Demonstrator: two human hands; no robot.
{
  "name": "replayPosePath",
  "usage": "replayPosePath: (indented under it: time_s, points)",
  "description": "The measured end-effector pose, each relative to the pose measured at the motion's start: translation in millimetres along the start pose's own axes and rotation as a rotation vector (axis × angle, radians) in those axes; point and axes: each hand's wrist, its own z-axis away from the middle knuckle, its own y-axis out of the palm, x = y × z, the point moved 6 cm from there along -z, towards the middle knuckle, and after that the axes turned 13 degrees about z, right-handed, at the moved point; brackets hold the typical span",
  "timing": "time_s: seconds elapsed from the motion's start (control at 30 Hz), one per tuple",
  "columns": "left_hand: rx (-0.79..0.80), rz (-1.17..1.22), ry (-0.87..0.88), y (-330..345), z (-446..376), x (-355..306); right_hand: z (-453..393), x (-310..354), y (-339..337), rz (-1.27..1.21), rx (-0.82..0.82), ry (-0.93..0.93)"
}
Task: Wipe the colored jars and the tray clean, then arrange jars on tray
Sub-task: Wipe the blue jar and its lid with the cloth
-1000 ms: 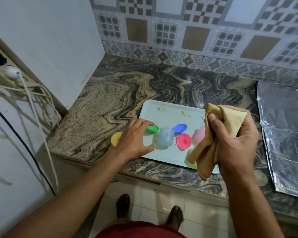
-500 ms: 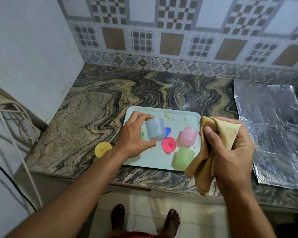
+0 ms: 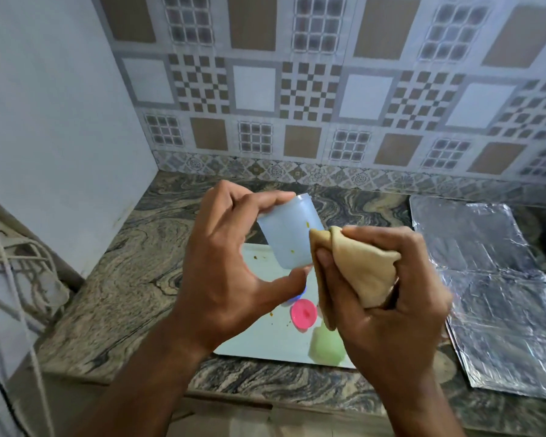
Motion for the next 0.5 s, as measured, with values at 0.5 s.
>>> replayPosePath:
  time_s: [0.5]
  points:
    - [-0.042,-0.039,0.09,-0.6,2.2,-12.6,-37.1,-14.7,16.4,-0.031,-0.075,0.12]
